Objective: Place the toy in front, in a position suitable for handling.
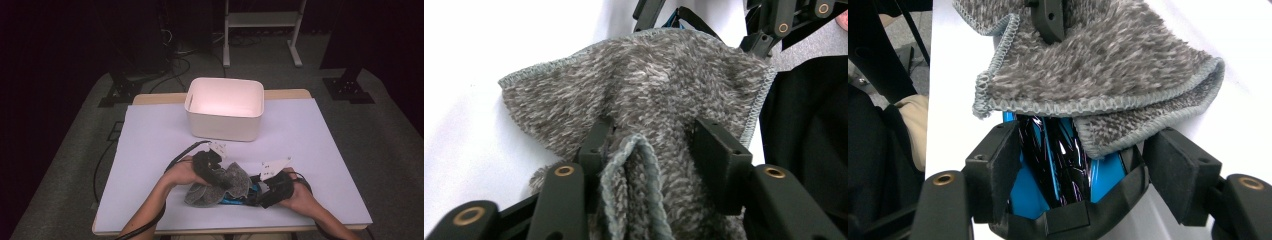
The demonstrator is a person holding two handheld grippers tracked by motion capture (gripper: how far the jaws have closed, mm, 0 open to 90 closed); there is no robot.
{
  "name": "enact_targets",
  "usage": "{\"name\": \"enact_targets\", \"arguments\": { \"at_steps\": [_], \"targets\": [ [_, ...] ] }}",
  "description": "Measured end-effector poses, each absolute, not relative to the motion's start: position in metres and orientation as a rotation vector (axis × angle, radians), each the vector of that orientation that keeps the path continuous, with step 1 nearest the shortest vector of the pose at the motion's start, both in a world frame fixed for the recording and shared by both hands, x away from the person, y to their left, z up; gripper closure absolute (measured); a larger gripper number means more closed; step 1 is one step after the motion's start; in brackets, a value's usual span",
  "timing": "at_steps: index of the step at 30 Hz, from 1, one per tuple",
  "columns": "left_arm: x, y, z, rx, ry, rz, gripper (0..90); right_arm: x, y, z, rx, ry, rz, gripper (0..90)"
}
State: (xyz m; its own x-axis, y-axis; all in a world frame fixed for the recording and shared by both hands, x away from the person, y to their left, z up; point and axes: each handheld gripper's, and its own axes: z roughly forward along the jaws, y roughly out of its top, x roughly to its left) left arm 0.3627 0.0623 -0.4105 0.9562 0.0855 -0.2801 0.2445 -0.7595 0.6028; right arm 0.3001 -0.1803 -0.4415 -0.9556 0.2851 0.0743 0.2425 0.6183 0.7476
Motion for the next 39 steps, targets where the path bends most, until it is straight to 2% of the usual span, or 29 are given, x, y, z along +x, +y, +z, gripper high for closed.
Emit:
{"name": "enact_targets", "arguments": {
  "at_steps": [7,13,22,30,34,39],
  "targets": [
    [0.353,0.065,-0.405,2.416,0.178,-0.243,54.9,0.296,-0.179,-0.441,0.456,2.759,1.265,30.2],
    [0.345,0.069,-0.399,2.398,0.143,-0.223,56.4,0.298,-0.177,-0.441,0.447,2.801,1.256,25.4],
    [0.337,0.075,-0.393,2.347,0.091,-0.272,58.4,0.297,-0.161,-0.446,0.416,2.919,1.232,25.9],
    [0.329,0.077,-0.389,2.336,0.062,-0.259,64.7,0.296,-0.148,-0.446,0.404,2.976,1.256,41.3],
    [0.325,0.079,-0.388,2.307,0.070,-0.309,70.2,0.296,-0.147,-0.448,0.355,3.074,1.279,55.0],
    [0.323,0.081,-0.388,2.295,0.069,-0.309,72.2,0.287,-0.145,-0.447,0.286,3.020,1.242,55.3]
  ]
}}
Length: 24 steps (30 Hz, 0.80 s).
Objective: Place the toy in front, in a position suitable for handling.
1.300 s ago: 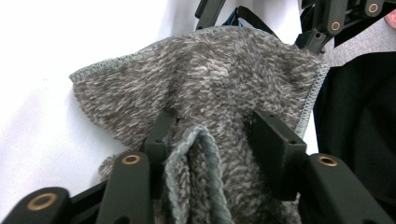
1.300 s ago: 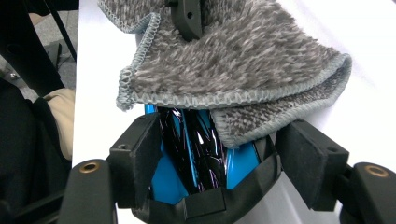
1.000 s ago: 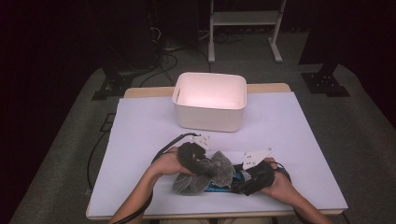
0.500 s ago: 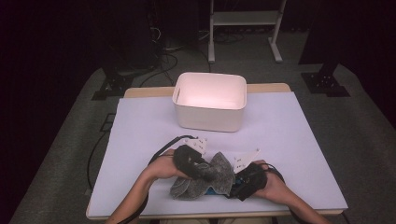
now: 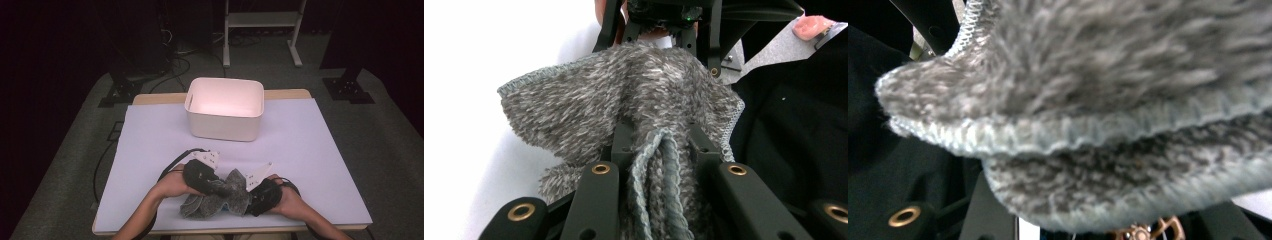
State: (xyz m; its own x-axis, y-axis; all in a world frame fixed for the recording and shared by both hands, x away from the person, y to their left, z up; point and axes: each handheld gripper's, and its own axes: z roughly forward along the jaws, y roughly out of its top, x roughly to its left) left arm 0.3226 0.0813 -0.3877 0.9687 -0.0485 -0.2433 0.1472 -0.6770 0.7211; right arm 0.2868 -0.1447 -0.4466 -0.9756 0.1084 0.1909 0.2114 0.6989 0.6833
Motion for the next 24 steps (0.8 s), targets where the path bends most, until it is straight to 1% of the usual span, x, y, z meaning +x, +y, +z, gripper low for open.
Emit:
{"name": "enact_targets", "arguments": {
  "at_steps": [6,13,17,20,24],
  "targets": [
    [0.326,0.084,-0.377,2.289,0.072,-0.259,72.9,0.289,-0.144,-0.439,-0.255,-2.824,-1.195,55.3],
    [0.344,0.081,-0.364,2.344,0.084,-0.091,72.9,0.319,-0.139,-0.423,-0.233,-2.943,-1.165,55.1],
    [0.353,0.077,-0.372,2.384,0.113,-0.086,73.0,0.335,-0.138,-0.429,-0.263,-2.953,-1.148,55.0],
    [0.353,0.075,-0.379,2.372,0.111,-0.102,73.0,0.338,-0.138,-0.440,-0.283,-2.943,-1.128,54.9],
    [0.351,0.071,-0.378,2.396,0.092,-0.077,73.2,0.339,-0.142,-0.444,-0.317,-2.911,-1.144,53.3]
  ]
}}
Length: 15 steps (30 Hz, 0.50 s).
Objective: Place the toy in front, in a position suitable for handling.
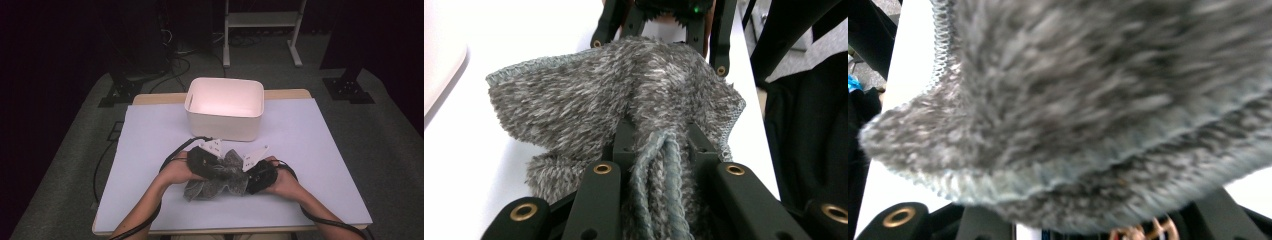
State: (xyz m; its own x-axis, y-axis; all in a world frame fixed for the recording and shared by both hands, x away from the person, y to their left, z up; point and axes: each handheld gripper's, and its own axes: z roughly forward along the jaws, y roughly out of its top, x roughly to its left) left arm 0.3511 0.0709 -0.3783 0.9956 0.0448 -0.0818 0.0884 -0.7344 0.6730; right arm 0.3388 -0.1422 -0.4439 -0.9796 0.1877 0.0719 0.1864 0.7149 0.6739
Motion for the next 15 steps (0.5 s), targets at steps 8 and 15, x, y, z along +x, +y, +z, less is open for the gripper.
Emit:
{"name": "enact_targets", "arguments": {
  "at_steps": [8,15],
  "targets": [
    [0.349,0.072,-0.378,2.397,0.086,-0.068,73.1,0.330,-0.171,-0.439,0.391,2.863,1.167,49.4],
    [0.349,0.069,-0.375,2.391,0.081,-0.067,73.1,0.323,-0.178,-0.440,0.394,2.826,1.168,54.8]
  ]
}}
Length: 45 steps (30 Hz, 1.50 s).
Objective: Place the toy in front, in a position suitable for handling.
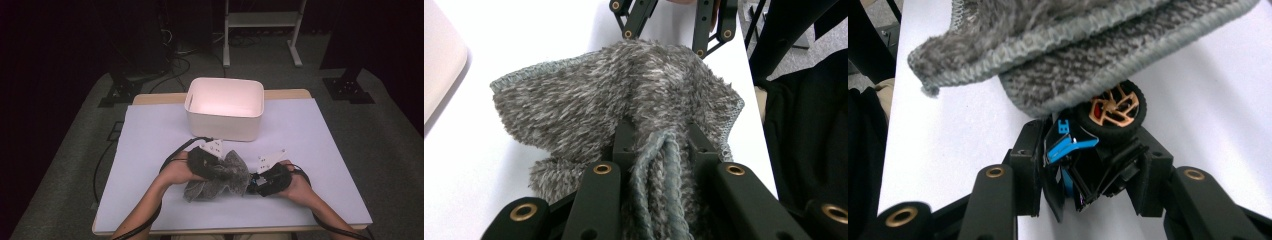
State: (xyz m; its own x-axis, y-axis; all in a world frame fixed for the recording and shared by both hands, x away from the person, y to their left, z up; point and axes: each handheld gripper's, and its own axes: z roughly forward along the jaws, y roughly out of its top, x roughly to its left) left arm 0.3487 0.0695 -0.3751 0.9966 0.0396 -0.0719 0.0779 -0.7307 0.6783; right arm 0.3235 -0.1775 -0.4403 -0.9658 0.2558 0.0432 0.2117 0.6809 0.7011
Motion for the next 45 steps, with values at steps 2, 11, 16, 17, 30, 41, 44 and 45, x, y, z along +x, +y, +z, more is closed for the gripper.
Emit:
{"name": "enact_targets", "arguments": {
  "at_steps": [2,11,16,17,30,41,44,45],
  "targets": [
    [0.348,0.068,-0.373,2.380,0.077,-0.069,73.0,0.324,-0.177,-0.441,0.395,2.827,1.173,54.7],
    [0.344,0.029,-0.370,2.413,-0.039,-0.071,73.5,0.322,-0.175,-0.441,0.398,2.825,1.176,55.2],
    [0.343,0.007,-0.373,2.446,-0.081,-0.073,73.5,0.322,-0.173,-0.442,0.397,2.831,1.179,55.5],
    [0.343,0.005,-0.373,2.447,-0.082,-0.074,73.5,0.323,-0.173,-0.442,0.405,2.832,1.185,55.6],
    [0.343,0.040,-0.372,2.471,-0.025,-0.020,73.3,0.322,-0.173,-0.442,0.396,2.828,1.183,55.9],
    [0.343,0.090,-0.374,2.428,0.053,0.015,73.2,0.322,-0.173,-0.442,0.394,2.829,1.179,55.8],
    [0.341,0.096,-0.373,2.436,0.062,0.041,73.2,0.322,-0.173,-0.442,0.390,2.828,1.179,55.9],
    [0.341,0.098,-0.373,2.438,0.068,0.043,73.1,0.323,-0.173,-0.442,0.388,2.828,1.177,55.8]
  ]
}}
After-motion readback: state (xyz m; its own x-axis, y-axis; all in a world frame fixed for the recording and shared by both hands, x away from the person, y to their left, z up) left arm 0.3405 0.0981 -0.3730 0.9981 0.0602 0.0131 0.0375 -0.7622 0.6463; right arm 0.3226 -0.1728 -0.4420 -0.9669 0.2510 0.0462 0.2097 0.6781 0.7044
